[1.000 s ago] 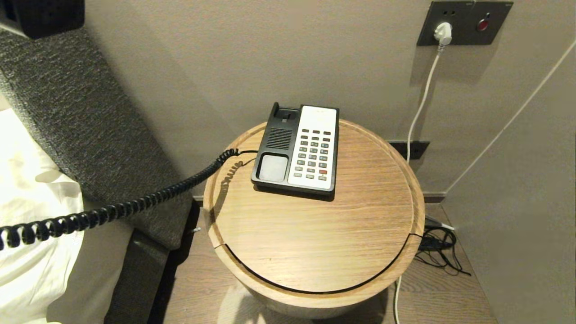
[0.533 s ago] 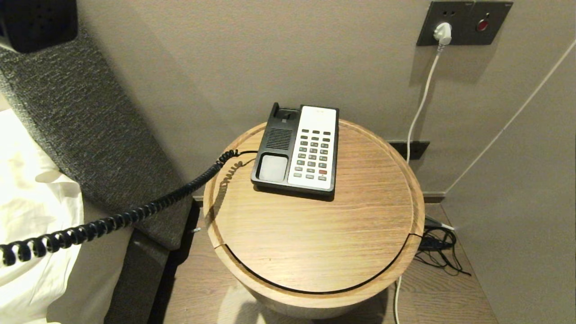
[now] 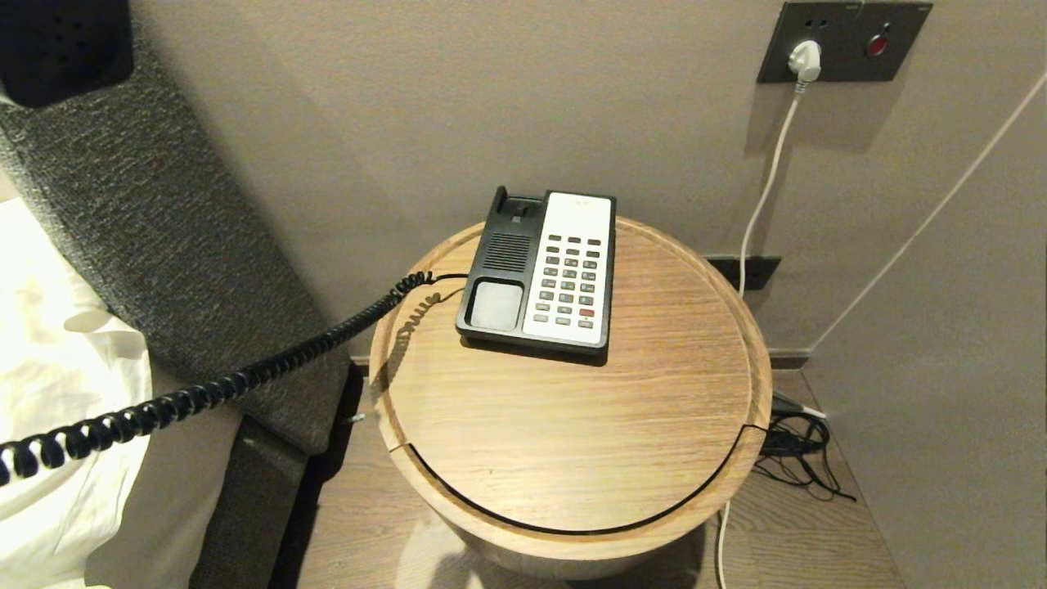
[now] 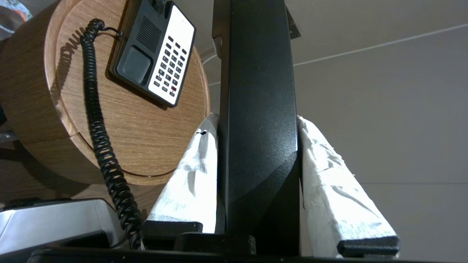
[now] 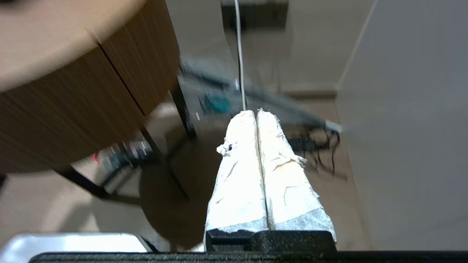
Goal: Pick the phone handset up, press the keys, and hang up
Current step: Dial the number
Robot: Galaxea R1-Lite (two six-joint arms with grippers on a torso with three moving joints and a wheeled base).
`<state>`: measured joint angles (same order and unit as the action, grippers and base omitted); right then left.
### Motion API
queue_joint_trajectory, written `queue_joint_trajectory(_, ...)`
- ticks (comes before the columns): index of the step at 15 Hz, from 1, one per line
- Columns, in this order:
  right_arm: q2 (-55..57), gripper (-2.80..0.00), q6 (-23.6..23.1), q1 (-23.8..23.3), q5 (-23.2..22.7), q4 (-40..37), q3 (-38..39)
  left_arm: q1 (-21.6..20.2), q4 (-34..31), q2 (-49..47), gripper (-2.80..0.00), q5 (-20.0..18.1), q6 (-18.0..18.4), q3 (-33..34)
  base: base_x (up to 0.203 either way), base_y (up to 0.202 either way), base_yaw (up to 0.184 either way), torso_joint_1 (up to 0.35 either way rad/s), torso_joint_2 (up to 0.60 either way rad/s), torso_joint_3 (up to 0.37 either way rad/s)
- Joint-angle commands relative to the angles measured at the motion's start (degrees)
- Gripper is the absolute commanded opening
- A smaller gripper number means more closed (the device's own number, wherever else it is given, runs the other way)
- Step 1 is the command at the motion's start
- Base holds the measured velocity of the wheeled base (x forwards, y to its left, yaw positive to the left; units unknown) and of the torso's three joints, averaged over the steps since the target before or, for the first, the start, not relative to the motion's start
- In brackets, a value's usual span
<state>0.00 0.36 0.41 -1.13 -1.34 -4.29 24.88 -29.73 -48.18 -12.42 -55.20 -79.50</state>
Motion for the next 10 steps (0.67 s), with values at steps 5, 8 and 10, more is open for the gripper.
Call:
queue_joint_trajectory(5, 0.1, -2.80, 2.5, 0.0, -12.7, -35.8, -38.1, 0.0, -0.2, 1.0, -2.80, -0.5, -0.4, 0.7, 0.000, 0.000, 0.000, 0.000, 0.00, 0.000)
queue_joint_trajectory(8, 10.6, -2.80, 9.0, -0.1, -14.5, -32.4, -47.3, 0.0, -0.1, 0.8, -2.80, -0.4, -0.3, 1.8, 0.000, 0.000, 0.000, 0.000, 0.00, 0.000)
queue_joint_trajectory(10, 23.3, -2.80, 13.8, -0.3, -14.9, -31.5, -58.4, 0.0, -0.1, 0.5, -2.80, -0.6, -0.3, 1.4, 0.000, 0.000, 0.000, 0.000, 0.00, 0.000)
